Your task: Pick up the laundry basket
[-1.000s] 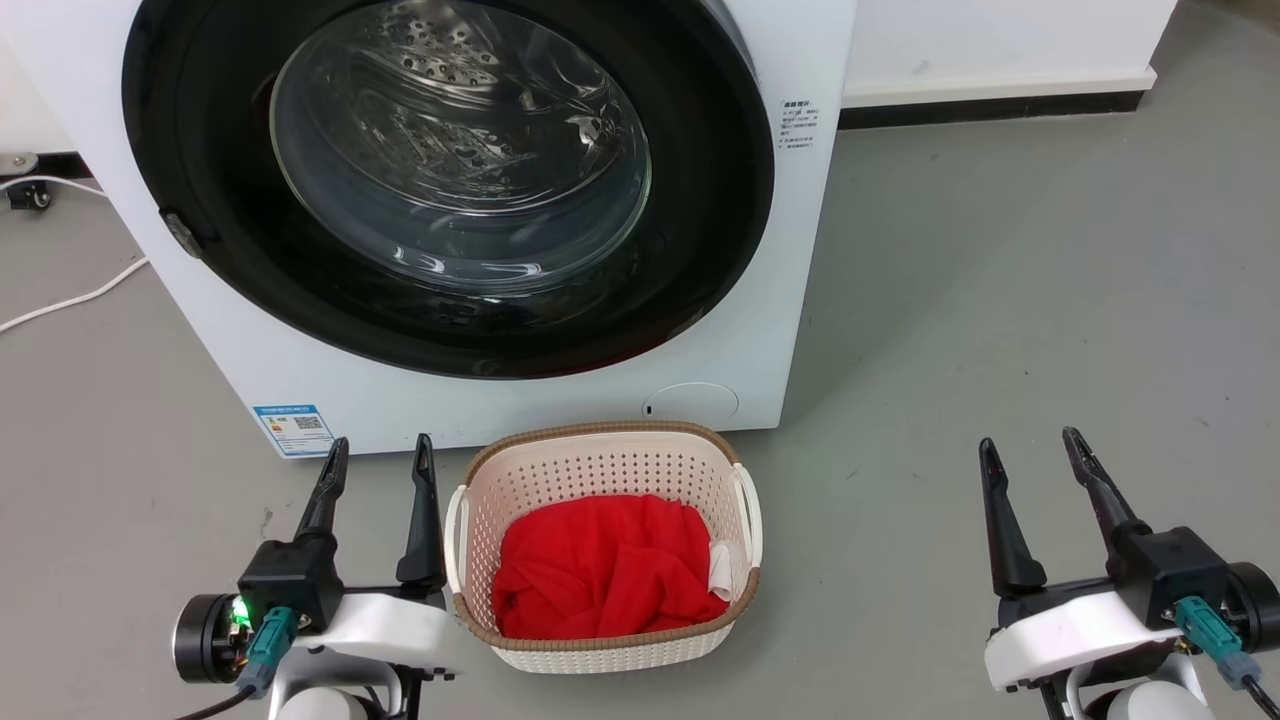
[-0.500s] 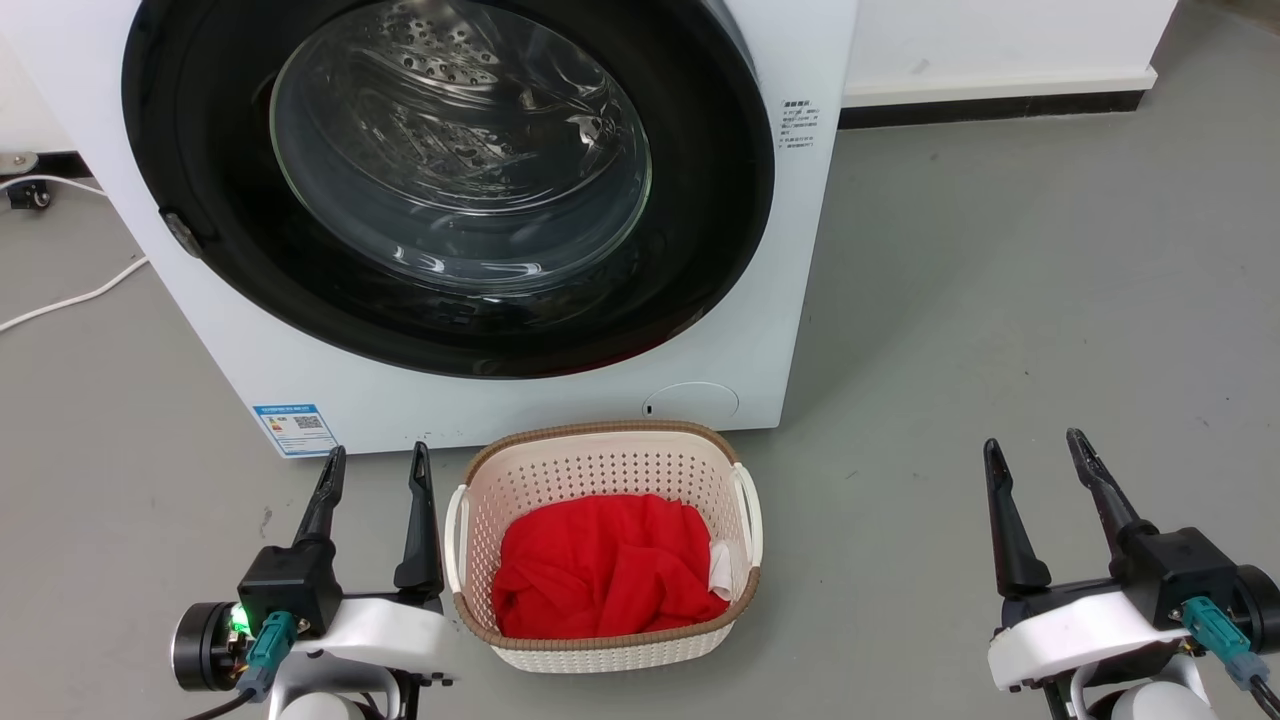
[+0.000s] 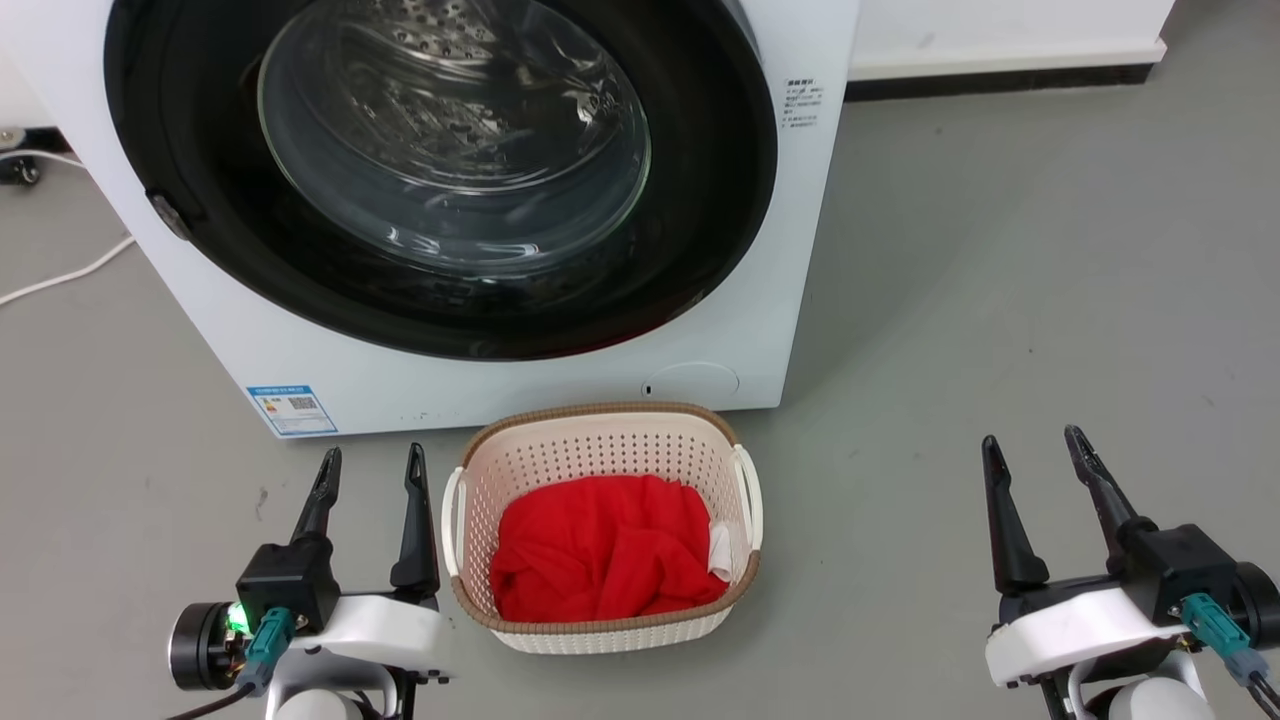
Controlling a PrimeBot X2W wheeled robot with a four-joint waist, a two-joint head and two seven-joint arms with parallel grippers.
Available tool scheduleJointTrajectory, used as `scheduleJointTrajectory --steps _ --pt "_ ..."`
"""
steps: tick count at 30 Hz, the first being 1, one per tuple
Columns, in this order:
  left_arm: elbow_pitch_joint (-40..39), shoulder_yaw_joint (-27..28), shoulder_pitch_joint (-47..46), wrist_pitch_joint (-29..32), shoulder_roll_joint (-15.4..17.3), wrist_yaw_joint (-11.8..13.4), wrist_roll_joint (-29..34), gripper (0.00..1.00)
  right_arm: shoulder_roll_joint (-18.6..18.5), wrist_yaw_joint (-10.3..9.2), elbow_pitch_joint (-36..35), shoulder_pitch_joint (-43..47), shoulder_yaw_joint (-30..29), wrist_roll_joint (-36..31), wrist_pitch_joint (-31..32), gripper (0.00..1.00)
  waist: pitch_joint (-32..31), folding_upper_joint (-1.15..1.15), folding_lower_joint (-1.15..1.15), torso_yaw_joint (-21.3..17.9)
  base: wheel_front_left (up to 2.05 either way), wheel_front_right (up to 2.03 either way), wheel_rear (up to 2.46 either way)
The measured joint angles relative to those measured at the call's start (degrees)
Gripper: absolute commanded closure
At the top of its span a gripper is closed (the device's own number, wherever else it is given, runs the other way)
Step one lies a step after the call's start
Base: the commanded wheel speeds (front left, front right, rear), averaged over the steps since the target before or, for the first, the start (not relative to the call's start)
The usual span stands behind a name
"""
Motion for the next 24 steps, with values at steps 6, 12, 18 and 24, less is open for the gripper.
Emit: scheduleJointTrajectory --steps 6,12,18,24 --pt "2.3 0.6 -2.4 0.0 0.0 -0.5 0.0 0.0 0.0 0.0 1.2 -2.4 1.3 0.0 0.0 0.0 3.0 0.0 0.0 0.1 0.0 0.0 0.0" --pt "5.0 2.0 -5.4 0.0 0.0 -1.5 0.2 0.0 0.0 0.0 3.5 -6.0 3.6 -0.4 0.0 0.0 6.7 0.0 0.0 0.4 0.0 0.0 0.0" --pt "8.7 4.3 -9.7 0.0 0.0 -2.8 1.5 0.0 0.0 0.01 6.7 -11.3 6.6 -2.9 0.0 0.0 11.5 0.0 0.01 0.7 0.0 0.0 0.0" --pt "13.1 6.4 -14.9 0.0 1.1 -3.9 2.1 0.0 0.0 0.01 10.5 -17.6 8.2 -4.8 0.0 0.0 17.4 0.0 0.01 1.0 0.0 0.0 0.0"
